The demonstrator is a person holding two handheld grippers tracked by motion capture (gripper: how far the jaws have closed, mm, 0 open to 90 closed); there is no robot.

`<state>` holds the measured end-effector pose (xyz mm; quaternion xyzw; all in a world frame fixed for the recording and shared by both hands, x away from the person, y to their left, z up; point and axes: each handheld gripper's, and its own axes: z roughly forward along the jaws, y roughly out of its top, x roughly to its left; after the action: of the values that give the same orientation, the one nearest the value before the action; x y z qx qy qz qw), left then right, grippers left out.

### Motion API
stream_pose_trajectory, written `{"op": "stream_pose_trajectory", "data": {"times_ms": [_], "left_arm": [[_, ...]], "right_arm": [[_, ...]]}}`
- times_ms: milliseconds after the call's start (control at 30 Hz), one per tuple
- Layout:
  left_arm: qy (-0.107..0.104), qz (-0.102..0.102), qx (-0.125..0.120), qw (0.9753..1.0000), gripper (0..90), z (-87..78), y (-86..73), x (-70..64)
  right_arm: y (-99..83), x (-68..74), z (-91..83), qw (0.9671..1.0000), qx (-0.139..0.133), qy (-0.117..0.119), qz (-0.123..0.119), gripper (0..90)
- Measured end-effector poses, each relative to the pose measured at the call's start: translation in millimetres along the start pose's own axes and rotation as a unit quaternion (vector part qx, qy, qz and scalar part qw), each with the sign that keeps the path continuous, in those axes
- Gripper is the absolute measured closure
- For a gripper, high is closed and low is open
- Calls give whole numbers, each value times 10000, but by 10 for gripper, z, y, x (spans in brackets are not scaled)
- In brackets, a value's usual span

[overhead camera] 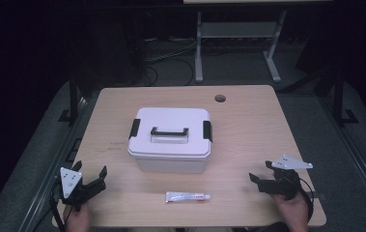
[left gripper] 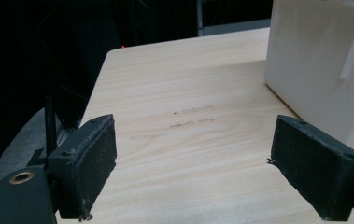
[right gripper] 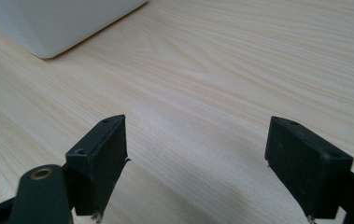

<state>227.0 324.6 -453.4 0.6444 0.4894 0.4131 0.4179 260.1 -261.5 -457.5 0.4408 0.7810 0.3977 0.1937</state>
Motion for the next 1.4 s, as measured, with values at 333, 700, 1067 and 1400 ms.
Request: {"op": "stream_pose_trajectory", "data": {"times_ms": [333,700,1067,1400], "left_arm": [[-141,11,-100,9999,136,-18,-13,-11],[-209,68,-62,9997,135,-14,-9,-4],[-235,100,-68,9997,136,-12,7,-17],[-230,63,-92,9997,136,-31,8,6]], "right_arm": [[161,-5,-12,9996,167,138,-154,189],[417,-133,44,9945,804,425,-526,173],[623,-168,71,9842,1264,617,-1073,169],[875,-99,150,9675,1738,867,-1618,199]]}}
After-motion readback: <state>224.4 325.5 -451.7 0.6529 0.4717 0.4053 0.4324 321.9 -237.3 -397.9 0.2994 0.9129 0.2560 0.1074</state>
